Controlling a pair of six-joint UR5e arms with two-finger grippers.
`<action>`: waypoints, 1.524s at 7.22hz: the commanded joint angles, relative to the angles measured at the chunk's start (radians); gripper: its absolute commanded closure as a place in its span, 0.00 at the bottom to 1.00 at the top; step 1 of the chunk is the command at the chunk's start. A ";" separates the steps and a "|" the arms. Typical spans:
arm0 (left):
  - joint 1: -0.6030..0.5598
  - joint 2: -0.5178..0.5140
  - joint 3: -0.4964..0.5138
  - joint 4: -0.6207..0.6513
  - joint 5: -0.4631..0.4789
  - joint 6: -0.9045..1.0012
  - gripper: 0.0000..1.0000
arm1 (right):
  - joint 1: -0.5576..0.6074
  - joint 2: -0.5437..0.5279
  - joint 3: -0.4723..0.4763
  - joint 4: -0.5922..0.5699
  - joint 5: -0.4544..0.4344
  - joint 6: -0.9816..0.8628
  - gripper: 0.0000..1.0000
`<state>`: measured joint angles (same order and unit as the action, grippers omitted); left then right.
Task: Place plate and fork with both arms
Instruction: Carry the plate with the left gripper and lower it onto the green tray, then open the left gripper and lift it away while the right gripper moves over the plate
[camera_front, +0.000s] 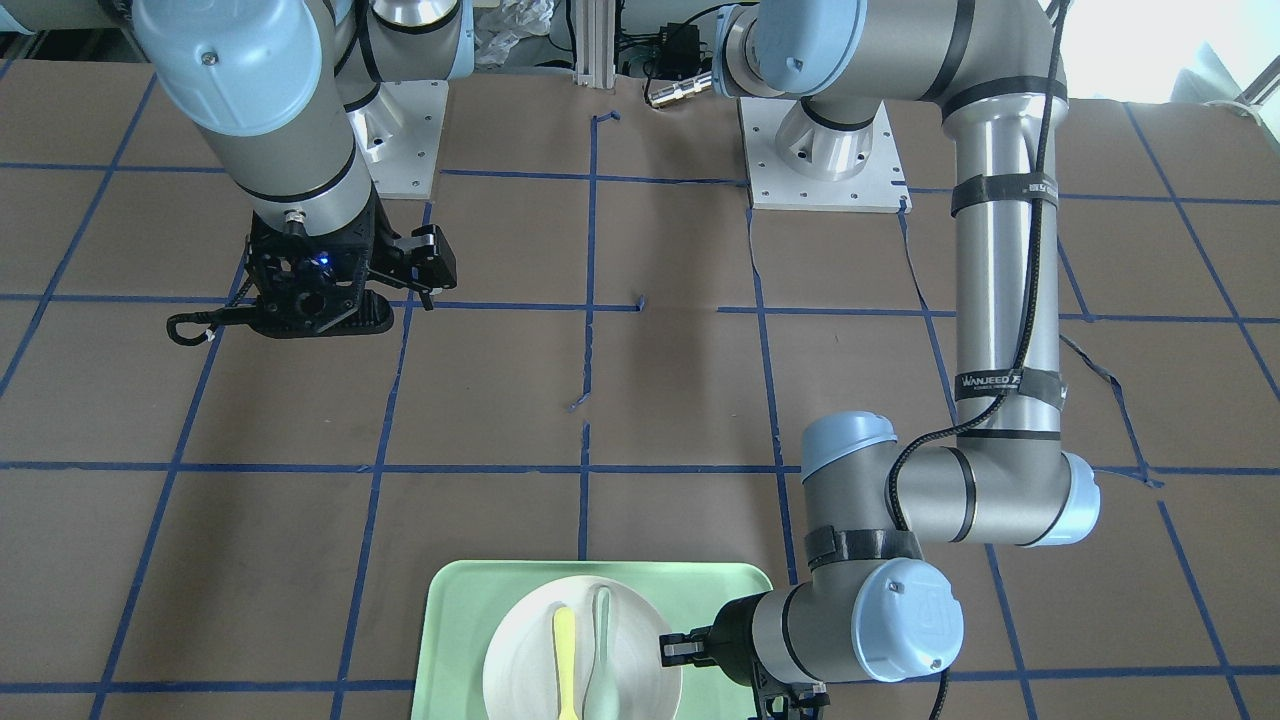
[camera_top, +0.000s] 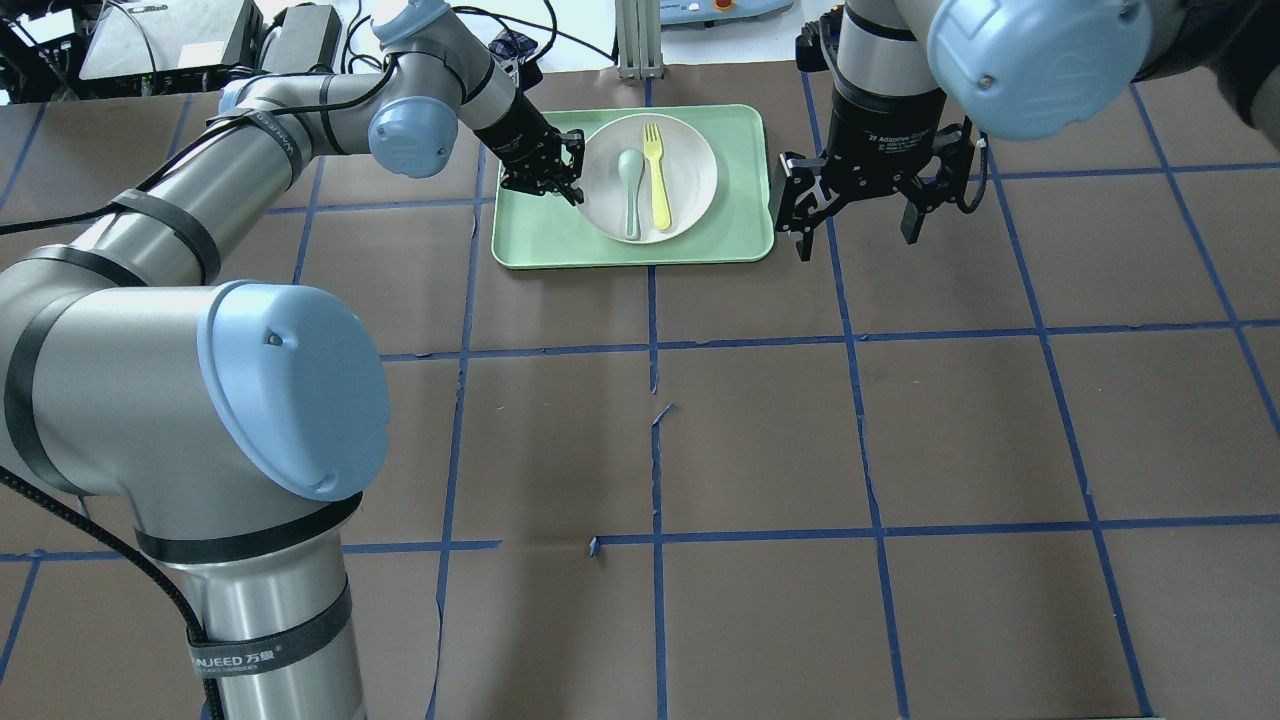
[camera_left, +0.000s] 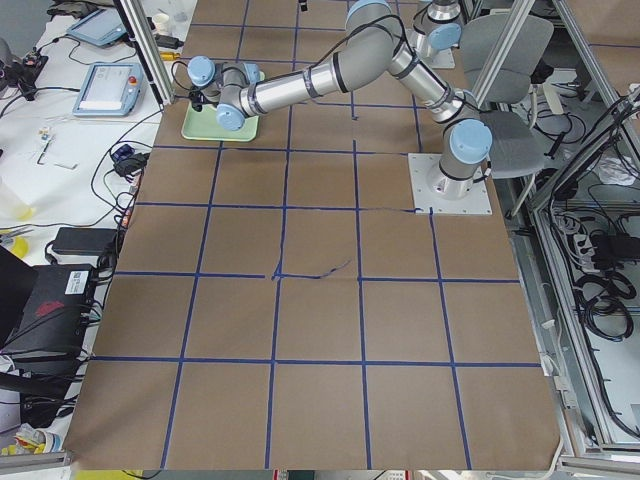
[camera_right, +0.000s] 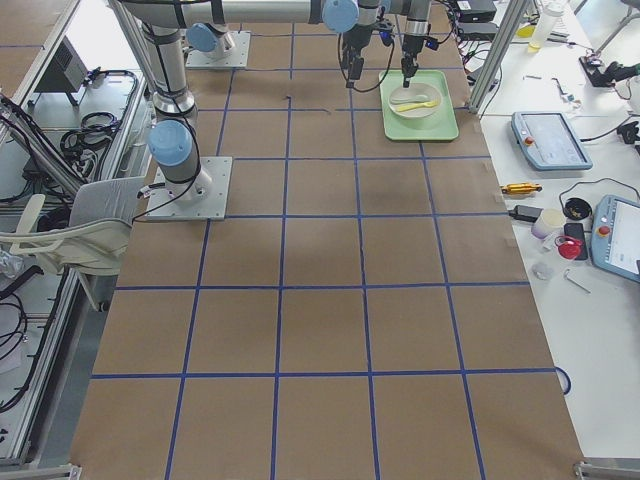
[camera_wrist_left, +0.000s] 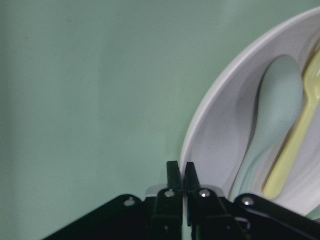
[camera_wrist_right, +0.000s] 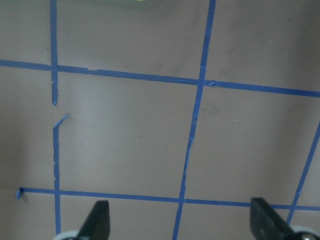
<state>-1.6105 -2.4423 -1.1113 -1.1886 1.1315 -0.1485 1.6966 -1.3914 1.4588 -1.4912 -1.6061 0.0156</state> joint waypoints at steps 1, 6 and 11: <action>-0.003 0.009 -0.005 0.000 0.002 0.000 0.35 | 0.000 0.000 0.000 -0.003 0.000 -0.002 0.00; -0.022 0.178 -0.094 -0.066 0.238 0.001 0.00 | 0.002 0.067 -0.015 -0.170 0.003 0.012 0.00; 0.056 0.429 -0.220 -0.451 0.536 0.231 0.00 | 0.005 0.240 -0.056 -0.431 0.020 0.052 0.00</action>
<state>-1.5851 -2.0652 -1.3209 -1.5452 1.6402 0.0625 1.6999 -1.2023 1.4283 -1.8805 -1.5882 0.0721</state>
